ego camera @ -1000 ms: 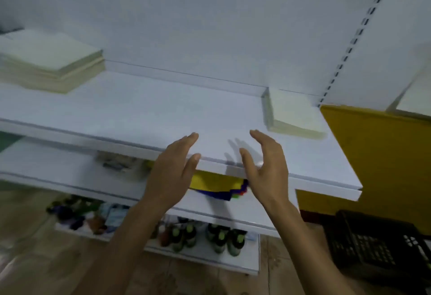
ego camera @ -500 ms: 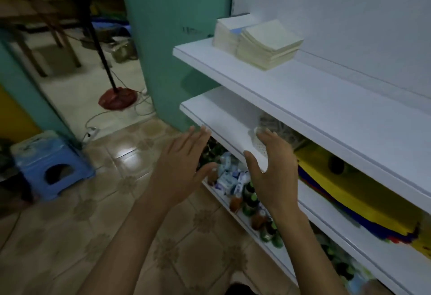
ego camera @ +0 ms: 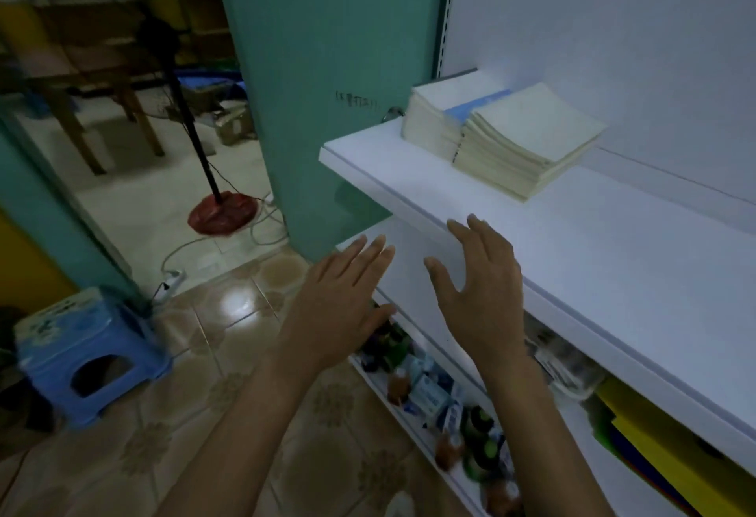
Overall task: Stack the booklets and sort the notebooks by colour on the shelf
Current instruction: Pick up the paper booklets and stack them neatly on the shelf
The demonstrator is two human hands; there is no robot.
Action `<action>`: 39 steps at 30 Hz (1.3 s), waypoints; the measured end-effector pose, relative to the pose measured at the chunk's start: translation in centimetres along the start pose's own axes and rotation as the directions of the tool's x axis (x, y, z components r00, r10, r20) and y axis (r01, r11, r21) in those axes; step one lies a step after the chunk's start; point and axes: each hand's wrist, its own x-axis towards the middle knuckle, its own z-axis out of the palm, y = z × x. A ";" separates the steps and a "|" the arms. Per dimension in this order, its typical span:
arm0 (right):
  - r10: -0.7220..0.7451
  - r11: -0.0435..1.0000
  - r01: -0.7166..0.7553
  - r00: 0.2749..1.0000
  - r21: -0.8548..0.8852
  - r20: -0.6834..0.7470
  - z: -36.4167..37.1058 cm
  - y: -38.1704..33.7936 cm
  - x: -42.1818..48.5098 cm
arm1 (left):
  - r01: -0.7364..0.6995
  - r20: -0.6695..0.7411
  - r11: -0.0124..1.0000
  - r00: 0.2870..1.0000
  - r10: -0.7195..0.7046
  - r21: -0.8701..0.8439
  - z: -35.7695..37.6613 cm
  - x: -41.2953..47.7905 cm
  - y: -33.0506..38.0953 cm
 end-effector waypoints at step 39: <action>0.357 0.655 -0.371 0.920 -0.658 -0.163 10.1 1.2 18.5 | 0.139 0.195 0.157 0.878 0.437 -0.978 8.0 29.0 -11.6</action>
